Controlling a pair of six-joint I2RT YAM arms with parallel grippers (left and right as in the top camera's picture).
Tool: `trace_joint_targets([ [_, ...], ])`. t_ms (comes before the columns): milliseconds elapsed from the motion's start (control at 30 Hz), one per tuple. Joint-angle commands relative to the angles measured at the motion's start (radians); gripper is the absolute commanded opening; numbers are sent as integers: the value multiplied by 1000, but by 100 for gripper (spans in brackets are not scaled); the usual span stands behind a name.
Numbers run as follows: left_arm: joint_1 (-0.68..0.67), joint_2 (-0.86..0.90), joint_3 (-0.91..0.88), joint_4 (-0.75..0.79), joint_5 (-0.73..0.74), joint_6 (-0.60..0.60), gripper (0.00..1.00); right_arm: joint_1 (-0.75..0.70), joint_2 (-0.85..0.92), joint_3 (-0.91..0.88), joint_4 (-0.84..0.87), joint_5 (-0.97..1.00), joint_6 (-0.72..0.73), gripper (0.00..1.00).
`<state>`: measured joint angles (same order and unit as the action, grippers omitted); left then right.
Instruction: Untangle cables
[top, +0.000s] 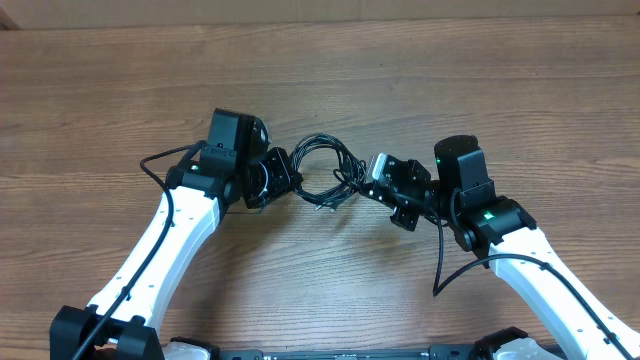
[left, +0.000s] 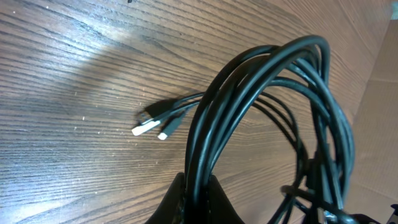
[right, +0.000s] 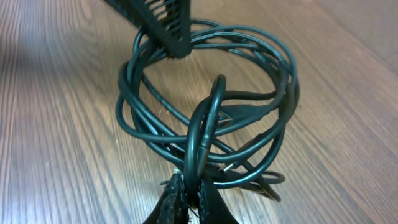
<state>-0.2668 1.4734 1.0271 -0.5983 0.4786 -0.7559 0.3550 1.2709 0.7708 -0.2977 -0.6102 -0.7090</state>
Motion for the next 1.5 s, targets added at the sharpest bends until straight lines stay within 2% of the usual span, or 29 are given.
trace_joint_targets([
  [0, -6, -14, 10, 6, 35, 12, 4, 4, 0, 27, 39, -20, 125, 4],
  [100, -15, -14, 10, 25, 36, 11, 4, 4, 0, 27, 68, -5, 220, 4],
  [333, -48, -14, 10, 66, 39, 8, 4, 4, 0, 27, 77, 241, 485, 4],
  [533, -55, -14, 10, 76, 39, 8, 5, 4, 0, 27, 105, 348, 675, 4],
  [667, -56, -14, 10, 77, 44, 8, 4, 4, 0, 27, 125, 378, 740, 4],
  [967, -55, -14, 10, 80, 61, 17, 4, 4, 0, 27, 123, 401, 740, 4],
  [1000, -55, -14, 10, 80, 57, 20, 5, 4, 0, 27, 123, 400, 740, 7],
  [1200, -55, -14, 10, 78, 26, 20, 4, 4, 0, 27, 94, 400, 739, 45],
  [1400, -55, -14, 10, 60, -26, 20, 4, 3, 0, 27, 24, 411, 727, 49],
  [1467, -55, -14, 10, 55, -39, 21, 5, 3, 0, 27, 3, 441, 727, 55],
])
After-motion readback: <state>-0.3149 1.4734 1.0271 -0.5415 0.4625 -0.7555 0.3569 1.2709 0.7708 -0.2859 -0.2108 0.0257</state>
